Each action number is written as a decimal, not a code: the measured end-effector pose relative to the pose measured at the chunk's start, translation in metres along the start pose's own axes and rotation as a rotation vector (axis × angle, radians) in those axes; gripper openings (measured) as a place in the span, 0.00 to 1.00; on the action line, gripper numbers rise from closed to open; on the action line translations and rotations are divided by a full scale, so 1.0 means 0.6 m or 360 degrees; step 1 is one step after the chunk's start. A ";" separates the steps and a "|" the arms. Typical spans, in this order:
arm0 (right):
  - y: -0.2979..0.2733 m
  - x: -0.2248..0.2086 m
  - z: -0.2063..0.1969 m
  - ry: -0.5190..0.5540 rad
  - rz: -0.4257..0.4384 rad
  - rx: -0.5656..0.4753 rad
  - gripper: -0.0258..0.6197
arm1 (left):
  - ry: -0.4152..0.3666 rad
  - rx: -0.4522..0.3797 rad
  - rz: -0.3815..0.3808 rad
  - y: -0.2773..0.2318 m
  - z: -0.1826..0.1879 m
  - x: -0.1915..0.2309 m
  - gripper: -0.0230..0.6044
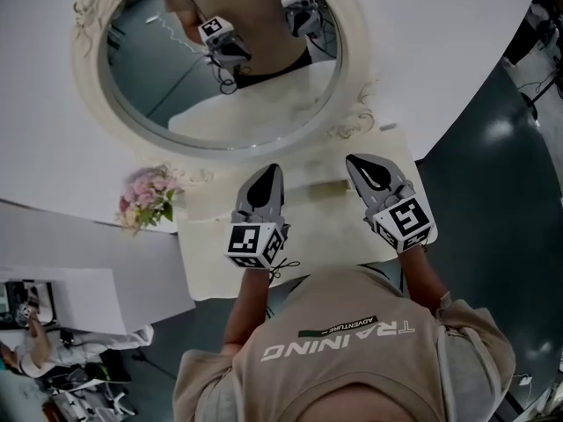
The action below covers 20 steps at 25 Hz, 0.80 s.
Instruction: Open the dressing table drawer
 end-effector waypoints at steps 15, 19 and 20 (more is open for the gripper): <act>0.003 0.002 -0.016 -0.0044 -0.0002 0.0006 0.04 | 0.0010 0.0042 -0.0018 0.004 -0.013 -0.008 0.07; -0.009 0.008 -0.005 -0.0071 -0.0006 0.0028 0.04 | 0.0031 0.0053 -0.0030 0.006 0.001 0.007 0.07; -0.014 0.010 0.000 -0.0076 -0.0006 0.0038 0.04 | 0.0043 0.0058 -0.0034 0.006 0.004 0.013 0.07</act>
Point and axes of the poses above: the fingertips, and each gripper's own axes: y backward along the fingers, x to its left, z out of its top, the point moved 1 cm from there along y, backward along the fingers, and after that the axes turned 6 degrees about x, right-handed, at the moved point
